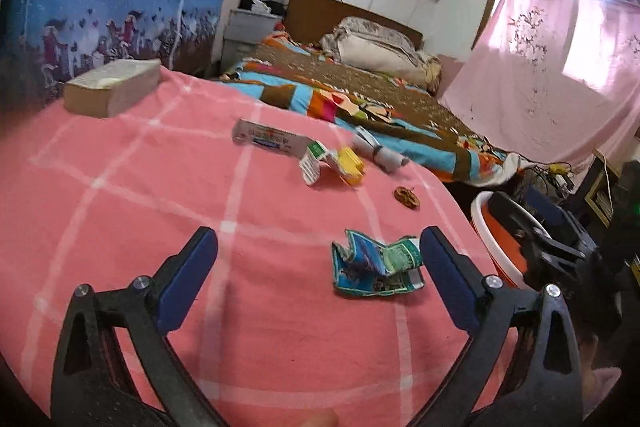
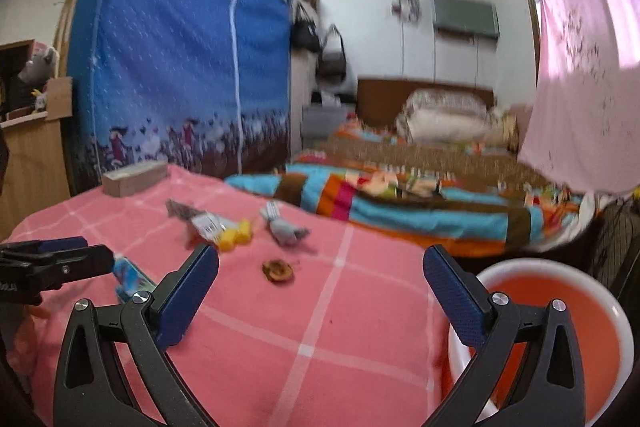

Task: Collect trash
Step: 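Move both grippers back toward the blue-green wrapper on the bedspread, then grasp the blue-green wrapper with the left gripper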

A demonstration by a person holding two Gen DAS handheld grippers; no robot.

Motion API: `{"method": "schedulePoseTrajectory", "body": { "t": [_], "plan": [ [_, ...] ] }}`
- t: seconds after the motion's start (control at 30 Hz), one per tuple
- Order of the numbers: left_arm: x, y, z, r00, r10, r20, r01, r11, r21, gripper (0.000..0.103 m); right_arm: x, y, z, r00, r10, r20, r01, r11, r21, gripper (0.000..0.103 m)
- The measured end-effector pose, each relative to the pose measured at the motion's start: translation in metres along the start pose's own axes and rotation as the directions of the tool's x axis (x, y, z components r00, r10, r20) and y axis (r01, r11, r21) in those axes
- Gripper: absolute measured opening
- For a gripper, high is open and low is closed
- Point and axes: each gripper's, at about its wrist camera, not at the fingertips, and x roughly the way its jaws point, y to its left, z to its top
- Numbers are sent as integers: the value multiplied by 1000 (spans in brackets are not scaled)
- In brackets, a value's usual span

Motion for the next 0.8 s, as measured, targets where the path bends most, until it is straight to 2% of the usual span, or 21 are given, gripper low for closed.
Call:
{"method": "schedulePoseTrajectory", "body": {
  "t": [0.07, 0.13, 0.23, 0.33, 0.5, 0.57, 0.63, 0.73, 0.8],
  "plan": [
    [3, -7, -2, 999, -22, -27, 23, 999, 30, 98, 10, -3, -3, 999, 2, -51, -1, 1000, 17, 100],
    [6, -11, -2, 998, -32, -50, 34, 998, 60, 87, 22, -8, -5, 993, 8, -116, -3, 999, 42, 93],
    [17, -19, -4, 992, -51, -118, 62, 994, 92, 78, 34, -13, -10, 984, 24, -178, -12, 998, 70, 90],
    [25, -24, -3, 986, -50, -160, 70, 990, 119, 78, 39, -15, -12, 977, 33, -209, -16, 996, 84, 90],
    [32, -33, -1, 982, -35, -183, 65, 985, 161, 77, 46, -18, -14, 967, 47, -252, -21, 995, 101, 90],
    [34, -35, 0, 981, -32, -191, 66, 982, 178, 70, 49, -20, -14, 963, 53, -264, -23, 993, 113, 90],
    [35, -37, 0, 979, -45, -199, 83, 979, 186, 55, 50, -21, -13, 962, 59, -266, -28, 993, 118, 88],
    [32, -38, -1, 976, -80, -205, 120, 974, 192, 39, 52, -18, -12, 958, 78, -276, -49, 993, 112, 80],
    [30, -39, -2, 975, -87, -202, 128, 972, 198, 34, 55, -15, -12, 953, 99, -287, -70, 992, 109, 73]
  ]
}}
